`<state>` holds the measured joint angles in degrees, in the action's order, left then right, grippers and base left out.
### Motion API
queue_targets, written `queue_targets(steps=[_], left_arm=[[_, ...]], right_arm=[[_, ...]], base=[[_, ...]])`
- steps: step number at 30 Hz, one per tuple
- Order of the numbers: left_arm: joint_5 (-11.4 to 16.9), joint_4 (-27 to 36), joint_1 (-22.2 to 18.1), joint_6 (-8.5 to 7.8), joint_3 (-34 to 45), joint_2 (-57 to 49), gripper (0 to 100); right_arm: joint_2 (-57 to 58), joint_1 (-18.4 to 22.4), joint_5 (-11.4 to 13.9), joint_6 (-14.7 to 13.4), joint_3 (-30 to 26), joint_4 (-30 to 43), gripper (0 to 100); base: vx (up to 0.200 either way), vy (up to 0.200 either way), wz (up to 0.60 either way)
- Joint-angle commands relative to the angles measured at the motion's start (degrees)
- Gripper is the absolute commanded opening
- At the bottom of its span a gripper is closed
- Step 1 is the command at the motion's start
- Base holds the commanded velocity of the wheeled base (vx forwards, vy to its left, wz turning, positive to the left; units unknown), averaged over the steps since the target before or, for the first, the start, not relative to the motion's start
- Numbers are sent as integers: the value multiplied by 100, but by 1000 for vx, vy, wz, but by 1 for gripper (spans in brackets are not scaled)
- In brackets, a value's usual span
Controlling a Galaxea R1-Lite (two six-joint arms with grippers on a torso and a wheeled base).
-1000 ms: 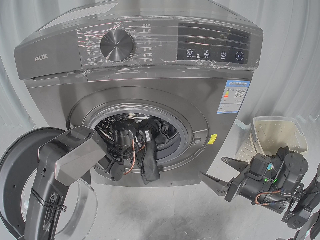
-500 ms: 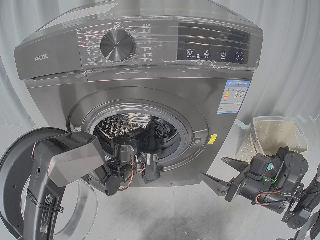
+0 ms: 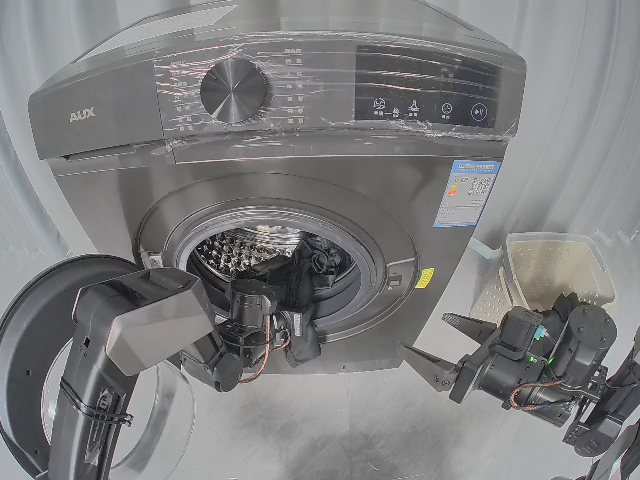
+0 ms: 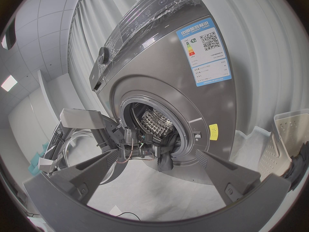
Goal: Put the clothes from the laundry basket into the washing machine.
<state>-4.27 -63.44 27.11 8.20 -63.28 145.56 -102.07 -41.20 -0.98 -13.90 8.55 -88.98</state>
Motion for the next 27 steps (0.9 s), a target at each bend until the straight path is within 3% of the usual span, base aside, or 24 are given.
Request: queue_targets(steps=[1,11,22,23,27], left_arm=[[-74,-19,-13,-3,-141,96,0],[-813,-283,-180,94,-1547,298,0],[-839,-318,-224,85,-1687,421,0],[-839,-318,-224,85,-1679,421,100],[-848,-327,-189,102,-1556,421,100]], right_arm=[[-6,-2,1,1,33,-5,100],[-6,-10,1,-8,77,-5,100],[3,-2,1,1,77,-5,100],[3,-2,1,1,77,-5,100],[3,-2,1,1,77,-5,100]], base=[[0,0,0],[0,0,0],[0,0,0],[0,0,0],[0,0,0]])
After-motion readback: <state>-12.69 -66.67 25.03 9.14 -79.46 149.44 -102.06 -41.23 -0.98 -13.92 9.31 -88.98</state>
